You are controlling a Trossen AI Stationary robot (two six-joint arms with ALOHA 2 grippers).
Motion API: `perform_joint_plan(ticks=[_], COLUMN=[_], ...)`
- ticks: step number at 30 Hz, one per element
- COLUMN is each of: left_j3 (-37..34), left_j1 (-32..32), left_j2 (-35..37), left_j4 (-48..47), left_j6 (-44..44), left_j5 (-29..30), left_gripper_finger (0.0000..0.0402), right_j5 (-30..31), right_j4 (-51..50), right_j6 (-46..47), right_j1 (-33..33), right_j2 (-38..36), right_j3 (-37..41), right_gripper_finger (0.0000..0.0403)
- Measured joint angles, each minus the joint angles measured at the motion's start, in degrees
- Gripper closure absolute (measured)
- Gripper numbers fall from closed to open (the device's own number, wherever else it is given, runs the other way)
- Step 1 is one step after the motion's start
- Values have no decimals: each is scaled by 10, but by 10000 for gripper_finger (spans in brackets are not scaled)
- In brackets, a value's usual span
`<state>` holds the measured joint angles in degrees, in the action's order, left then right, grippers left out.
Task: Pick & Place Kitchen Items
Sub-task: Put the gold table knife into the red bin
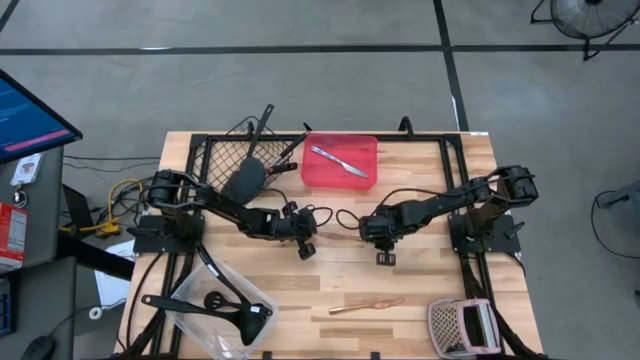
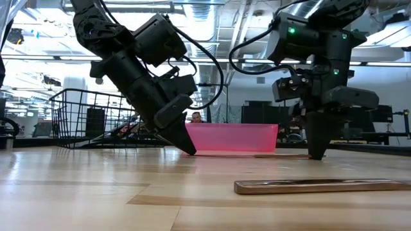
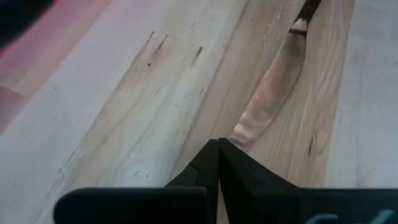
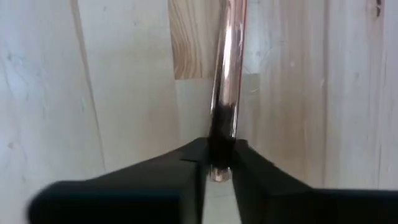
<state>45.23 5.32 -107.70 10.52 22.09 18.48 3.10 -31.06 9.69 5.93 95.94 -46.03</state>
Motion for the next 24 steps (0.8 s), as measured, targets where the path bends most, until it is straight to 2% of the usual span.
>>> perform_joint_plan(ticks=[2,5,13,24], left_j3=[0,0,-1,-3], left_j1=[0,0,0,0], left_j2=[0,0,16,135], left_j4=[0,0,-1,-49], left_j6=[0,0,6,-4], left_j5=[1,0,-5,-7], left_gripper_finger=[401,401,401,401], right_j5=[-3,-15,-9,-7], right_j4=[-2,-4,-6,-22], right_j6=[-4,1,18,19], right_j1=[0,0,9,12], right_j2=[-1,-1,-1,-1], right_j3=[-1,-1,-1,-12], right_gripper_finger=[382,399,403,403])
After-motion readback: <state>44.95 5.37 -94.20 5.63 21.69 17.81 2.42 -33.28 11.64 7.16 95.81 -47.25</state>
